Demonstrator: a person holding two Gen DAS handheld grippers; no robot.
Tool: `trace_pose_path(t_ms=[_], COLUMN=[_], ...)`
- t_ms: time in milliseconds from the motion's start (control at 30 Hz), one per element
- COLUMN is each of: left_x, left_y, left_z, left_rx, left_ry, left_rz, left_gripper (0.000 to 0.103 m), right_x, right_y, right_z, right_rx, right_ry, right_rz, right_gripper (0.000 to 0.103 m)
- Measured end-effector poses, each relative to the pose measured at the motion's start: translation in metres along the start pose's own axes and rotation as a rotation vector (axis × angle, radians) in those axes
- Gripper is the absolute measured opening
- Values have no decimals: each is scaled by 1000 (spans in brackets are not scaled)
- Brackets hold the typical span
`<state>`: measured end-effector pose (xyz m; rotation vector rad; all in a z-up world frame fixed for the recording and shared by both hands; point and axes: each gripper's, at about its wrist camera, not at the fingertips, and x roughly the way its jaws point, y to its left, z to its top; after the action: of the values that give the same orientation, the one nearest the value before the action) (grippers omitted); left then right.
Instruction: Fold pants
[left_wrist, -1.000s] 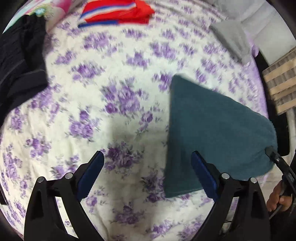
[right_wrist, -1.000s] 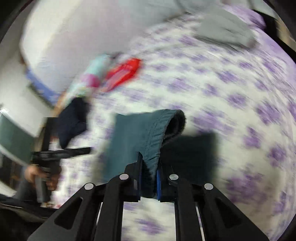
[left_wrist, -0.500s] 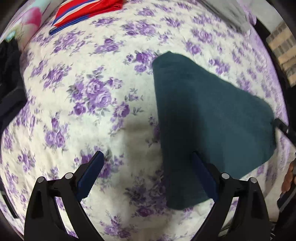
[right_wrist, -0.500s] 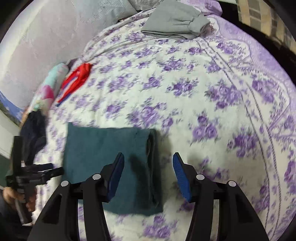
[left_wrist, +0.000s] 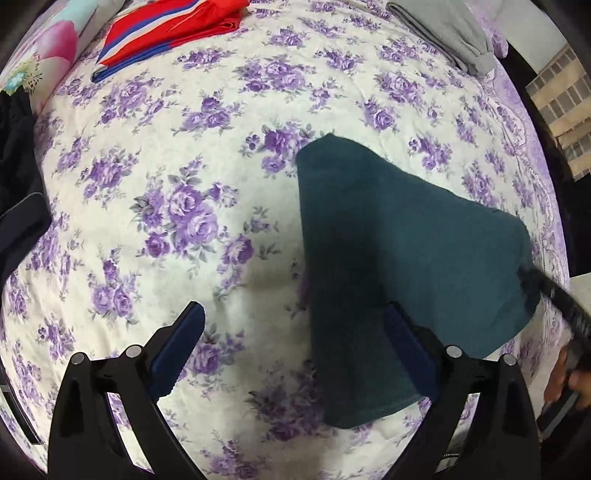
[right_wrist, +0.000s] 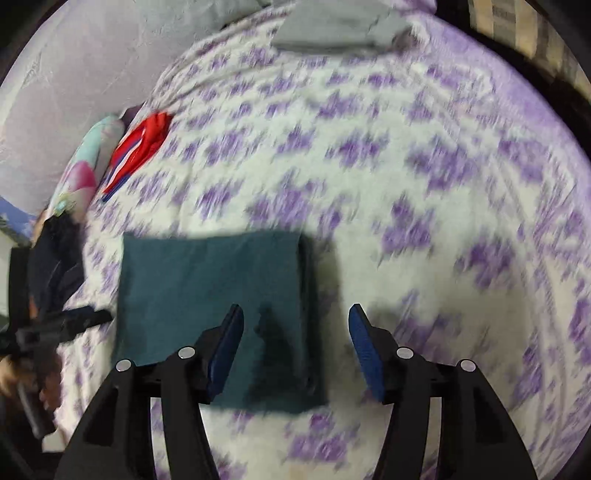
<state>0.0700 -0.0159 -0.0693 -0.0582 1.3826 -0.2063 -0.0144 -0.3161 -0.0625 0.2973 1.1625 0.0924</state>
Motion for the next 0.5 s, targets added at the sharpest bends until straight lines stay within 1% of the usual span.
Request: trace_pose_path(t_ms=[67,133,200,267,400,500], left_x=[5,12,20,22,19,16], left_y=[-6,-14,-17,-15,-12,-8], left_z=[-1,-4,-12,-14,-16,-18], left_rx=[11,26,36,36,27,37], left_ry=[2,27,49,47,47,47], left_rz=[2,-1,13,18,6,-5], left_gripper=[95,94,93,92,91,88], right_x=[6,16,21,19,13,8], right_y=[-1,-2,0,4,6,5], right_z=[-10,-21,-26,-25,-21,-16], right_rx=[7,19,13,7,18,35], right_ry=[27,61,63,56,38,12], right_rz=[3,-10,-35,-43,1,47], right_gripper=[60,60,60,61,61,66])
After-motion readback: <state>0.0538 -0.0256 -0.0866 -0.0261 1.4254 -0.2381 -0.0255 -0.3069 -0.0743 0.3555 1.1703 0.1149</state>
